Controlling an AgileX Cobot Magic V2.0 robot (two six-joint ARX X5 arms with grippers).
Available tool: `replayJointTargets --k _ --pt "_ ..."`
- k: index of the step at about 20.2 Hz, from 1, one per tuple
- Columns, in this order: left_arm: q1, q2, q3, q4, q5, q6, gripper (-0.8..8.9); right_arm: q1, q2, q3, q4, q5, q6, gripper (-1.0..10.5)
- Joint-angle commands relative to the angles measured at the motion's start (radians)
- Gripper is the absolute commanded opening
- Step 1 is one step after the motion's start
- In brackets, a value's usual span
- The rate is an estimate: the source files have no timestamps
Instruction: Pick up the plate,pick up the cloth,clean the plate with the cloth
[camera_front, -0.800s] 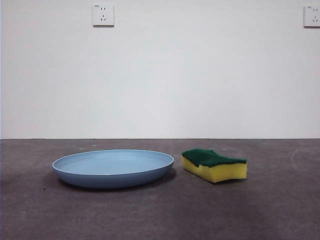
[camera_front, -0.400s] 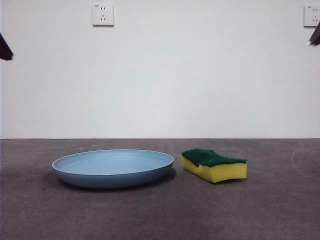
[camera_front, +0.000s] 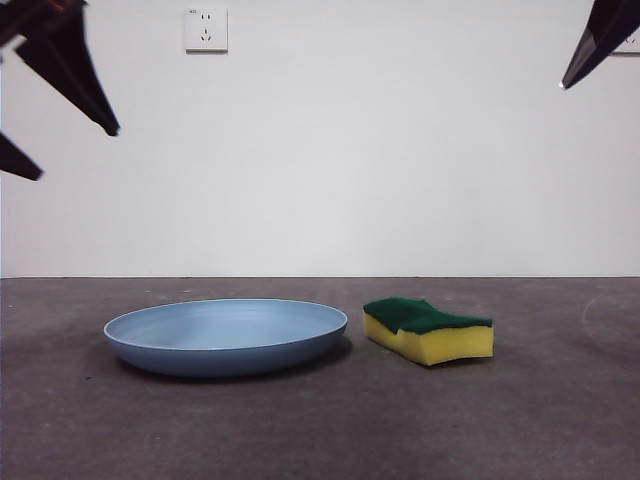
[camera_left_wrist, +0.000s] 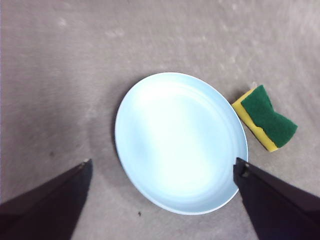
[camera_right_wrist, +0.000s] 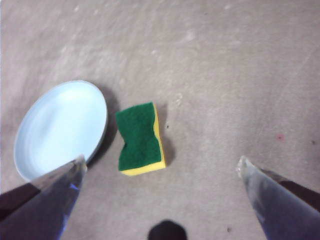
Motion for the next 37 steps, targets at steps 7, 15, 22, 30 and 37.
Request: replayJointTargets --k 7,15,22,30,37 --pt "-0.064 0.407 0.239 -0.088 -0.131 0.089 4.31 0.004 0.000 0.002 -0.034 0.000 -0.003 5.4" --pt "-0.074 0.624 0.239 -0.008 -0.134 0.092 4.31 0.004 0.000 0.002 -0.050 0.000 -0.003 5.4" --pt "-0.098 0.657 0.239 0.028 -0.186 0.092 3.98 0.004 0.000 0.002 -0.054 0.000 -0.003 5.4" --pt "-0.102 0.657 0.239 0.013 -0.187 0.092 2.98 0.004 0.000 0.002 -0.055 -0.001 -0.003 5.4" --pt "-0.103 0.657 0.239 -0.009 -0.192 0.093 0.42 0.004 0.000 0.002 -0.056 -0.001 -0.002 5.3"
